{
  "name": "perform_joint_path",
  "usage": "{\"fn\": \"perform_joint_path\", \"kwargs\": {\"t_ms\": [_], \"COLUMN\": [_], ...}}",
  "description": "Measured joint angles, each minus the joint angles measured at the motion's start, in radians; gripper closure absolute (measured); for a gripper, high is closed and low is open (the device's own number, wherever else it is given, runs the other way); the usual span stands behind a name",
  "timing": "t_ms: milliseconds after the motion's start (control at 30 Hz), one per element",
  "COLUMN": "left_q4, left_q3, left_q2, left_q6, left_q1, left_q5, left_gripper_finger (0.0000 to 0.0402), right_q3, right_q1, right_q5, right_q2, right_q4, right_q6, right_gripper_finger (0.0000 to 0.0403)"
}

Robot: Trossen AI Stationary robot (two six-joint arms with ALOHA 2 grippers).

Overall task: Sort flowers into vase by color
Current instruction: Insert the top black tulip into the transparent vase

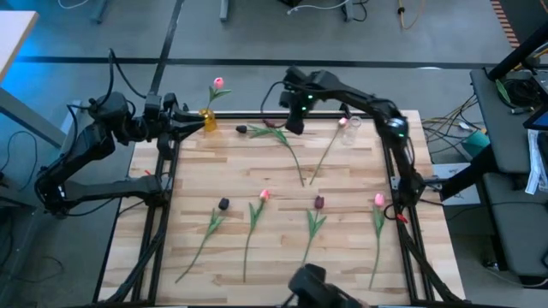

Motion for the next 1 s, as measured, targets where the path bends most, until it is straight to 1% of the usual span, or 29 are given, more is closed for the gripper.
{"fn": "perform_joint_path", "kwargs": {"t_ms": [167, 333, 400, 800, 900, 1000], "left_q4": [-0.009, -0.018, -0.018, -0.018, -0.018, -0.018], "left_q3": [0.0, -0.001, -0.001, -0.001, -0.001, -0.001], "left_q2": [0.0, 0.0, 0.0, 0.0, 0.0, 0.0], "left_q6": [0.0, 0.0, 0.0, -0.002, -0.009, -0.013], "left_q1": [0.0, 0.0, 0.0, 0.0, 0.0, 0.0], "left_q5": [0.008, 0.009, 0.01, 0.011, 0.011, 0.011], "left_gripper_finger": [0.0325, 0.0325, 0.0325, 0.0325, 0.0325, 0.0325], "right_q3": [0.119, 0.195, 0.216, 0.223, 0.222, 0.223], "right_q1": [-0.008, -0.014, -0.016, -0.018, -0.018, -0.018], "right_q5": [0.013, 0.096, 0.105, 0.106, 0.112, 0.125], "right_q2": [0.156, 0.255, 0.283, 0.369, 0.38, 0.382], "right_q4": [-0.064, -0.082, -0.083, -0.085, -0.081, -0.078], "right_q6": [-0.071, -0.132, -0.141, -0.179, -0.178, -0.168], "right_gripper_finger": [0.0195, 0.0202, 0.0207, 0.0232, 0.025, 0.0283]}}
